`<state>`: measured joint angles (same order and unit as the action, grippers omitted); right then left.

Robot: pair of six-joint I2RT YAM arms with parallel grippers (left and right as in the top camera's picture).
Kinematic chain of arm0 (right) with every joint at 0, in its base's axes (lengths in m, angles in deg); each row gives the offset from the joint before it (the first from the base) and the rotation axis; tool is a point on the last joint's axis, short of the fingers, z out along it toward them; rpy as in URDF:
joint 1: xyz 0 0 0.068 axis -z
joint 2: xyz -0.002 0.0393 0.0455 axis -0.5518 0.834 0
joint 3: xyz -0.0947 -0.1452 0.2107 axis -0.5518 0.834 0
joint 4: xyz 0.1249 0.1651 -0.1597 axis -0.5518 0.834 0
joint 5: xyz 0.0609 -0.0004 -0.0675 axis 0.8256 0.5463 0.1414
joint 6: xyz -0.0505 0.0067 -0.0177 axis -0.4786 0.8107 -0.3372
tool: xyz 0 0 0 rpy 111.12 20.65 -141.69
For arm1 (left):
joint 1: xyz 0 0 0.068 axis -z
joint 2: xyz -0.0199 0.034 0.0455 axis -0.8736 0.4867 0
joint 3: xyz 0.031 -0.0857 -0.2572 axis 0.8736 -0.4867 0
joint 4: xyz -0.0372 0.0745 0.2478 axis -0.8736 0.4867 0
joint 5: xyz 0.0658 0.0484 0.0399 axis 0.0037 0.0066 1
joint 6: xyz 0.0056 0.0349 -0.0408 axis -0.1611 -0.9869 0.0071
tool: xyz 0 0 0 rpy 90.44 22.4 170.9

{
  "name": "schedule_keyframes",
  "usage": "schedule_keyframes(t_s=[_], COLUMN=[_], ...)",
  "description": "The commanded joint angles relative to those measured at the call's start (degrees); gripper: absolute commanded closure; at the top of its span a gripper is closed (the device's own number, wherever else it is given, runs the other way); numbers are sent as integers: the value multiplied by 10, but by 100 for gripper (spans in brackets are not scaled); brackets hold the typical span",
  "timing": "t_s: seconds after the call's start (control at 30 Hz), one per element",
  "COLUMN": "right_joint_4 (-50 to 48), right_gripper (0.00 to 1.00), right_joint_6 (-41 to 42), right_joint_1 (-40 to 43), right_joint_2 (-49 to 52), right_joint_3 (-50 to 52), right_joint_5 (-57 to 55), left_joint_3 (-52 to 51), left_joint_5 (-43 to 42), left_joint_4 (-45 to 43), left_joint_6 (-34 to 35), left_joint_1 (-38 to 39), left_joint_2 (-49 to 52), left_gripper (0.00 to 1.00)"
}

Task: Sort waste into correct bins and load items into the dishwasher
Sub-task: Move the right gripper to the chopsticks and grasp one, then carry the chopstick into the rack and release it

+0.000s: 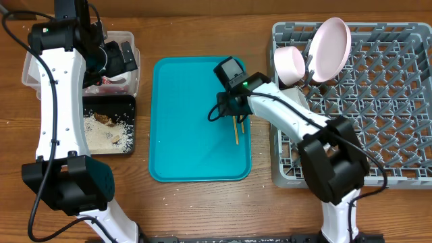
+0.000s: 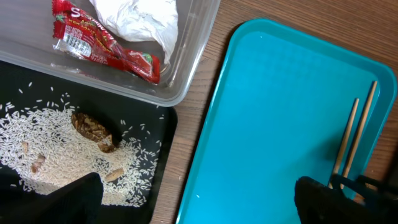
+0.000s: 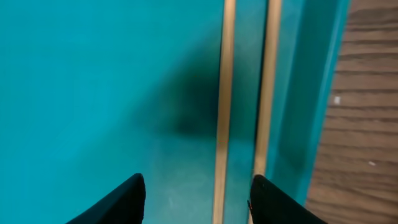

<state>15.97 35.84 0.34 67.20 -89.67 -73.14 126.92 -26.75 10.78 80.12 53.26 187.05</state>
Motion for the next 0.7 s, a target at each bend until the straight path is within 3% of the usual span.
schedule_keyframes(t_s=[0.0, 0.27, 0.33, 0.43, 0.67], right_joint_4=[-14, -27, -23, -4, 34], right_gripper=[44, 57, 68, 95, 96], right_joint_6=[3, 3, 3, 6, 27], right_joint_1=[-3, -3, -5, -9, -5], right_joint_2=[24, 54, 60, 66, 53], right_joint_3=[2, 3, 3, 3, -17], right_joint_5=[-10, -11, 7, 40, 40], left_joint_3=[8, 8, 8, 8, 8], left_joint_5=[-2, -2, -2, -2, -2], left_joint_4=[-1, -1, -1, -1, -1], left_joint_6=[-7, -7, -7, -7, -7], left_joint_1=[-2, -2, -2, -2, -2], left_joint_2=[-13, -13, -13, -13, -13], left_gripper=[0, 0, 0, 0, 0])
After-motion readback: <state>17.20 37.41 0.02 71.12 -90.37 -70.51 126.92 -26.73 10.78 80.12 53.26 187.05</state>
